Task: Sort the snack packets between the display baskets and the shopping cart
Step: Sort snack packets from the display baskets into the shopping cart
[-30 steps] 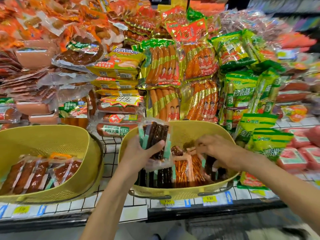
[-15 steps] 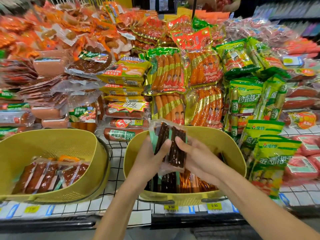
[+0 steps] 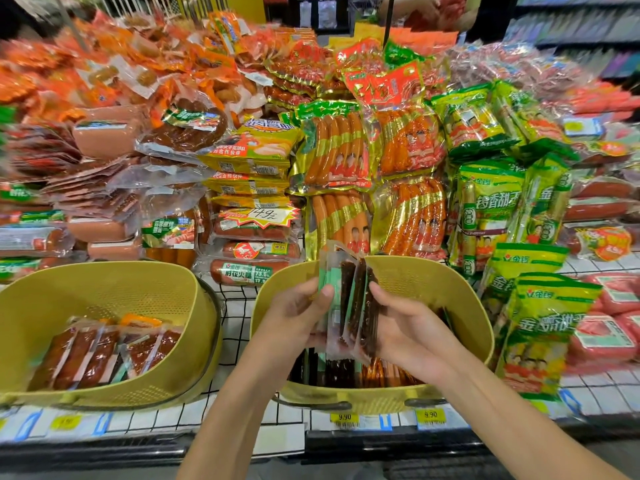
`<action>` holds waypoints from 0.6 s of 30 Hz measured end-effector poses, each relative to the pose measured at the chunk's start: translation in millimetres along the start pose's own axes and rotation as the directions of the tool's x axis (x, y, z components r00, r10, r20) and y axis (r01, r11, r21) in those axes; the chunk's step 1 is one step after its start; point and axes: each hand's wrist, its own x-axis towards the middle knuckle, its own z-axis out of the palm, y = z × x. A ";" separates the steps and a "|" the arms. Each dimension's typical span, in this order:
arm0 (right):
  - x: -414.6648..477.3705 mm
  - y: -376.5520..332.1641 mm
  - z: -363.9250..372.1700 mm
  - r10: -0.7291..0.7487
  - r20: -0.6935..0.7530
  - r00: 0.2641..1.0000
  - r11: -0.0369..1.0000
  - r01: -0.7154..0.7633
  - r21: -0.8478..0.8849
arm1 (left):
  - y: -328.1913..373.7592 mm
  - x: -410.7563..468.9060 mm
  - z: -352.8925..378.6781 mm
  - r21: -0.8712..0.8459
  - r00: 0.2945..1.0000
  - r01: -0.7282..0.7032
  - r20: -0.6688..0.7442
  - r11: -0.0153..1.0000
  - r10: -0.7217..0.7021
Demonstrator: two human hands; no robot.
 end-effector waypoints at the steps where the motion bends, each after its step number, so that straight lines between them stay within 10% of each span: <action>1: -0.6 -0.1 -0.7 -0.006 0.007 1.000 1.000 0.006 0.025 | -0.5 -0.1 0.7 0.008 1.000 0.002 -0.004 1.000 -0.002; 11: -10.4 5.5 -7.4 -0.029 -0.061 0.998 0.998 0.026 -0.057 | 1.5 4.8 20.7 0.191 0.972 -0.061 -0.214 0.980 0.103; 18: -32.0 2.2 -0.4 -0.182 0.010 0.983 0.983 0.182 0.007 | 1.8 6.1 22.8 -0.028 0.998 0.058 0.036 0.998 -0.057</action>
